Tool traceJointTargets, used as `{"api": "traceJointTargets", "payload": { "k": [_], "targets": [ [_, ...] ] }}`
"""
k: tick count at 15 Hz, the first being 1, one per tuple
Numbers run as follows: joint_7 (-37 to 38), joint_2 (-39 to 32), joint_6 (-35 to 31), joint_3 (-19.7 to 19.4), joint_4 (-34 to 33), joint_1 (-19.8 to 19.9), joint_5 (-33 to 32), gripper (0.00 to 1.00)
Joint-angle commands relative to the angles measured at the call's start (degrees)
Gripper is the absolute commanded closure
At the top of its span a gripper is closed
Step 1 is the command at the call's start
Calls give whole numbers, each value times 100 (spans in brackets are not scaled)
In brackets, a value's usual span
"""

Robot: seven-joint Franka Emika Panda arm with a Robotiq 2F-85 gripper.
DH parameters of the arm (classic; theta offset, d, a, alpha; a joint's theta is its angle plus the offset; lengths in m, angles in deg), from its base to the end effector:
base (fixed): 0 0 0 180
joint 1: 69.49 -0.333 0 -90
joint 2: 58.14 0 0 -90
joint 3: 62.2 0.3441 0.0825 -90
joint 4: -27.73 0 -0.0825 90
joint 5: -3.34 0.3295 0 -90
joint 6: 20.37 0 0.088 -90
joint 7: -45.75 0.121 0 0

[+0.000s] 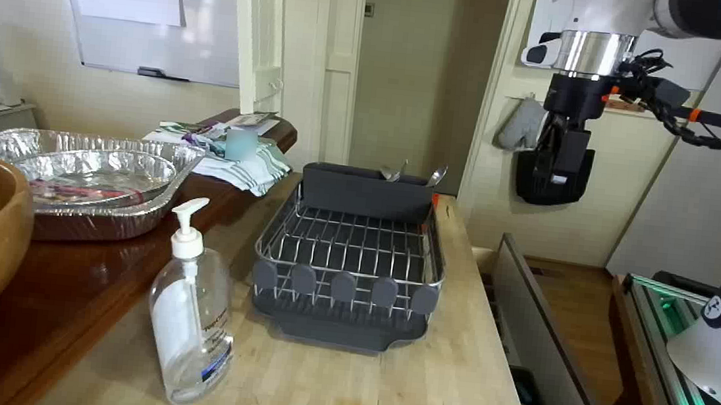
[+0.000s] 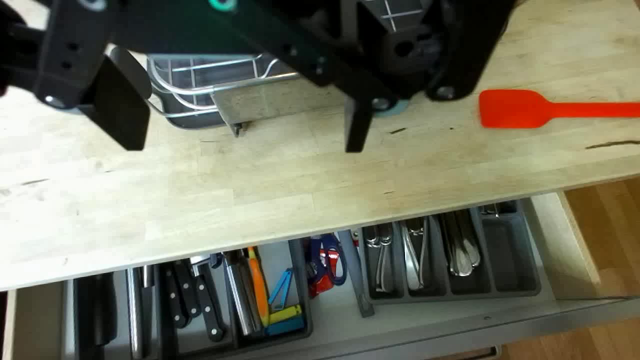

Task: Rearrange the spoons and forks in the utensil holder

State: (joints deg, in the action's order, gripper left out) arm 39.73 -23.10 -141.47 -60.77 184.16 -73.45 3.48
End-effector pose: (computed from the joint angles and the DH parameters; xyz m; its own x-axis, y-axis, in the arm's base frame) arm 0.2804 0.0268 0.4394 0.9814 0.1921 -0.0064 0.1921 -0.9813 0.0116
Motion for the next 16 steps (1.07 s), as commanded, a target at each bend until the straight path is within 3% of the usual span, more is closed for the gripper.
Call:
{"api": "traceJointTargets", "payload": {
  "k": [1,8,16],
  "targets": [
    [10,-1,12,-15,-8,-17,-10,0],
    [61,13,-48,7,-3,5,-33,0],
    [576,-823,-1206,-477,-603,494,352,0]
  ]
}}
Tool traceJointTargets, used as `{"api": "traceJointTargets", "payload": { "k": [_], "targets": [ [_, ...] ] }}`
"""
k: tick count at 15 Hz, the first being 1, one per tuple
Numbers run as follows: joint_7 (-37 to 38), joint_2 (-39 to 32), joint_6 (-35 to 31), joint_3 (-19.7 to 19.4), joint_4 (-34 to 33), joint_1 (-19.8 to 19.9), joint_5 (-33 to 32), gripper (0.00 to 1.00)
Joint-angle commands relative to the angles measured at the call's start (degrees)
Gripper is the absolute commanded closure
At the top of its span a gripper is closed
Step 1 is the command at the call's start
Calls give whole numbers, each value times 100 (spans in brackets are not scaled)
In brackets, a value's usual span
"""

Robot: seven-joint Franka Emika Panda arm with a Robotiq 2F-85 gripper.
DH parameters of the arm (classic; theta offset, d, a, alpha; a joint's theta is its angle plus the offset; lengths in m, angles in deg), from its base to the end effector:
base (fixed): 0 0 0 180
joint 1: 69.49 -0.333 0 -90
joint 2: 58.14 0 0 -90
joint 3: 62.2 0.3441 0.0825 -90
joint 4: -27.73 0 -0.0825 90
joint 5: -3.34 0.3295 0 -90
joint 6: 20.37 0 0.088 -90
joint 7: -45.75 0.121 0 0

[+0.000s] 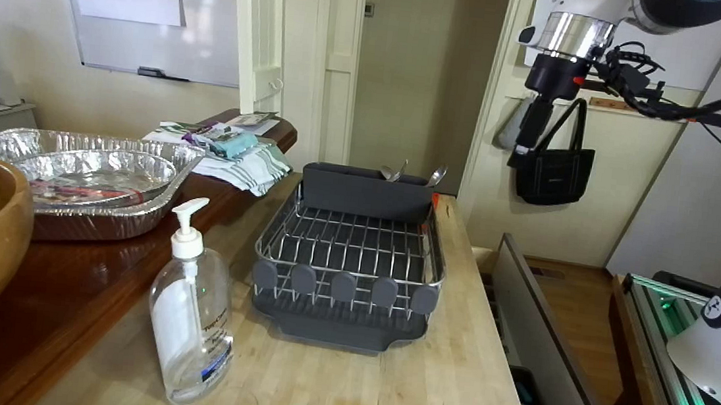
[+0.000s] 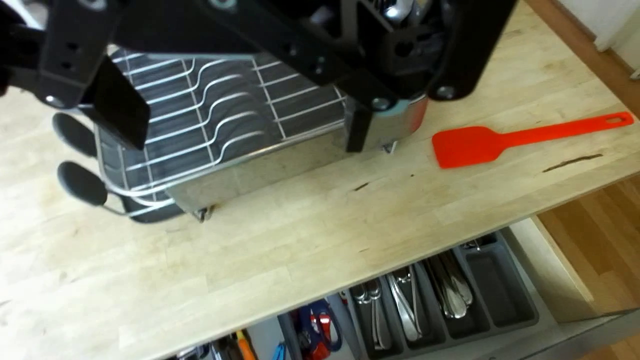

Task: Rearrange the spoons and forks in the utensil holder

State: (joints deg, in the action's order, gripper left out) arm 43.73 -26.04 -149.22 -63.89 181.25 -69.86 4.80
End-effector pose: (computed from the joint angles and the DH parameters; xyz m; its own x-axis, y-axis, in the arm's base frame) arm 0.3141 -0.0068 0.4583 0.9915 -0.0011 0.1299 0.0032 -0.9995 -0.0328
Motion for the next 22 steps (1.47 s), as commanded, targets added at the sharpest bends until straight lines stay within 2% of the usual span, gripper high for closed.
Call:
{"api": "traceJointTargets", "payload": {
  "k": [1,4,12,17,22],
  "targets": [
    [196,-687,-532,-234,-444,170,296,0],
    [163,-1169,-926,-404,-776,166,619,0],
    [686,-2511,-1697,-321,-1763,237,799,0],
    [1151,-3115,-1848,-307,-2136,270,761,0],
    [1302,-3559,-1908,-316,-2326,285,790,0]
  ]
}}
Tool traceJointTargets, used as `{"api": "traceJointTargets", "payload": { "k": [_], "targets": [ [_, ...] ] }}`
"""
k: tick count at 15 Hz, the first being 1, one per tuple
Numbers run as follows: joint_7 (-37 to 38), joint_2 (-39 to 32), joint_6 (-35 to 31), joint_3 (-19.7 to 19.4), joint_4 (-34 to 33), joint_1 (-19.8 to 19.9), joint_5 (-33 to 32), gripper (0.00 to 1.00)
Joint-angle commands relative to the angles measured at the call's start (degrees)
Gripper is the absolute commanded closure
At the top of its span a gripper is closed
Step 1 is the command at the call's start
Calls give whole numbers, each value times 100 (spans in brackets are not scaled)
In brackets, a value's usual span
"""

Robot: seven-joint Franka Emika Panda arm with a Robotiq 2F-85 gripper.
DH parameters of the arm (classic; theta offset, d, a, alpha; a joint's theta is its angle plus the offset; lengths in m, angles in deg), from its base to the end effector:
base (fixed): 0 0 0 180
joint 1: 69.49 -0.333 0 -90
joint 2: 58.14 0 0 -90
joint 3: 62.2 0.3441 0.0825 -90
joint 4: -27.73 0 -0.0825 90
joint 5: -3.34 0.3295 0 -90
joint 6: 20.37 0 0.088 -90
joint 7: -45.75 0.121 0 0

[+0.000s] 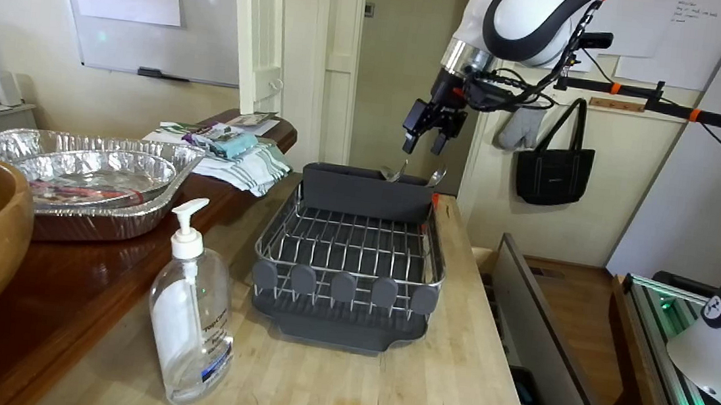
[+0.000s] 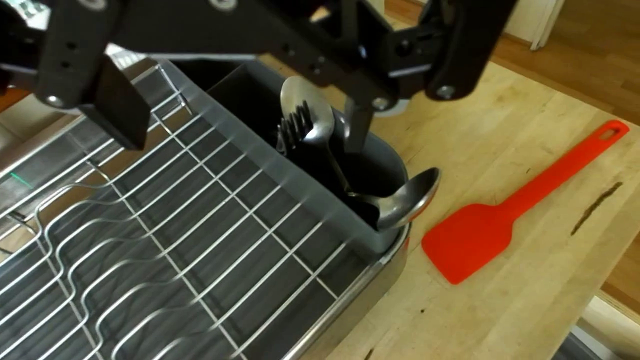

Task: Rearrange the spoons and forks in the utensil holder

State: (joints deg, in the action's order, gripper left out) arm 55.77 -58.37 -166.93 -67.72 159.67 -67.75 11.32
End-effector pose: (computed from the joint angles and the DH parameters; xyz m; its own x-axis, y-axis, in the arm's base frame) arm 0.4946 -0.0639 0.4213 0.8886 -0.4018 0.2211 -0.3780 -0.9147 -0.1432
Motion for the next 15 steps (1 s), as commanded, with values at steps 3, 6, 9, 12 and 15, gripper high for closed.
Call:
{"api": "traceJointTargets", "payload": {
  "k": [3,6,9,12,15],
  "targets": [
    [-15,-560,-324,89,-247,86,323,0],
    [-163,-761,-517,171,-318,90,638,0],
    [-188,-931,-811,284,-386,71,835,0],
    [-171,-1076,-965,351,-493,95,889,0],
    [-168,-1126,-1049,364,-555,113,879,0]
  ]
}}
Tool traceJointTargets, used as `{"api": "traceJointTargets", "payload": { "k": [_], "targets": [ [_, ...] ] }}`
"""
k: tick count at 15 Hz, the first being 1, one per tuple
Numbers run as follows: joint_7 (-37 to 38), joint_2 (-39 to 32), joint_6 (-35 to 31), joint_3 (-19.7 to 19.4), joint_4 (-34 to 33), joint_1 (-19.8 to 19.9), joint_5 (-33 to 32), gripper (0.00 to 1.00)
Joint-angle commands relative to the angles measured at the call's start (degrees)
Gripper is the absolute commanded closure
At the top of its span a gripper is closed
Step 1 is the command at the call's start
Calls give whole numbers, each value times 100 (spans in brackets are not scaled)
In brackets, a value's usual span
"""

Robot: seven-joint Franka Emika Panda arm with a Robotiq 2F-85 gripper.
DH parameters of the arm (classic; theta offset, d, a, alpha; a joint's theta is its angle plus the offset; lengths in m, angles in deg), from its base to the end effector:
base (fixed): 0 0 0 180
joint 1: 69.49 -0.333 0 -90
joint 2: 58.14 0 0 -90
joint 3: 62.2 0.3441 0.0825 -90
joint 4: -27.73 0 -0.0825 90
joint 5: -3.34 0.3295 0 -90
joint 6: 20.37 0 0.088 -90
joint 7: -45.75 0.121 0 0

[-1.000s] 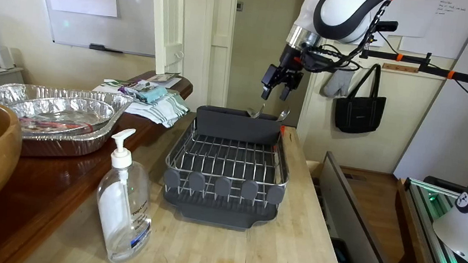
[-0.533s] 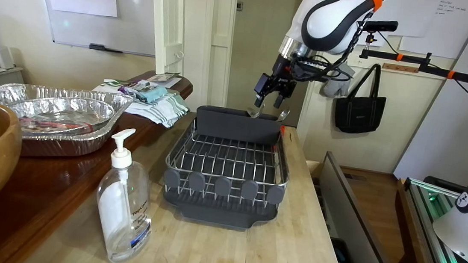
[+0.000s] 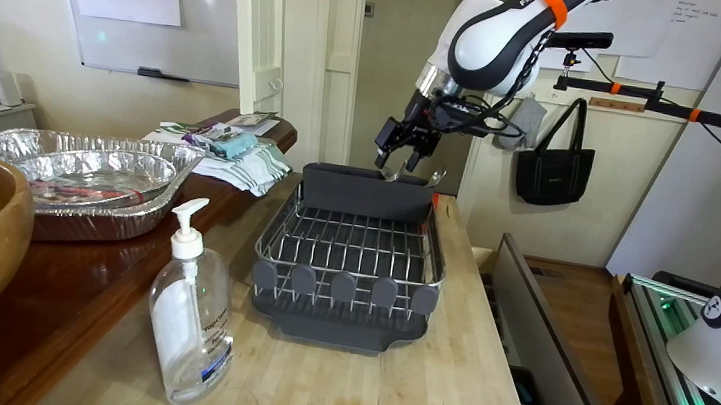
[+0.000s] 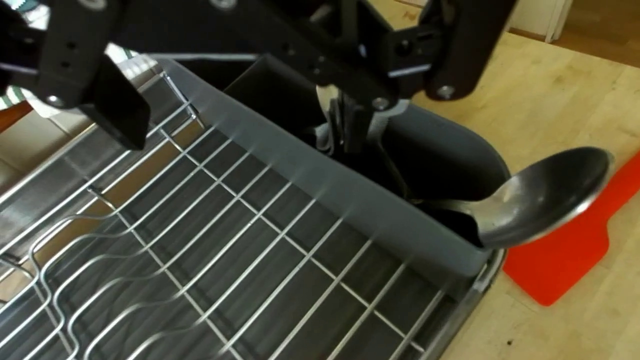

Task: Rearrange the spoons and forks in the utensil holder

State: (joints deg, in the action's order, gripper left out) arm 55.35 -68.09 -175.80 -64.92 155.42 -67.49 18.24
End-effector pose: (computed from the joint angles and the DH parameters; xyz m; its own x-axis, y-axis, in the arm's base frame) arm 0.5413 -0.0516 0.3809 0.8501 -0.4605 0.2554 -0.4159 -0.8846 -0.2109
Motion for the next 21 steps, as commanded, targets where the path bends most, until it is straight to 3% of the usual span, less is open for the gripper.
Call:
{"api": "traceJointTargets", "payload": {
  "k": [1,9,21],
  "targets": [
    [-127,-163,-189,84,-145,94,183,0],
    [-162,-257,-289,126,-312,120,209,0],
    [-86,-835,-234,309,-1182,59,38,0]
  ]
}}
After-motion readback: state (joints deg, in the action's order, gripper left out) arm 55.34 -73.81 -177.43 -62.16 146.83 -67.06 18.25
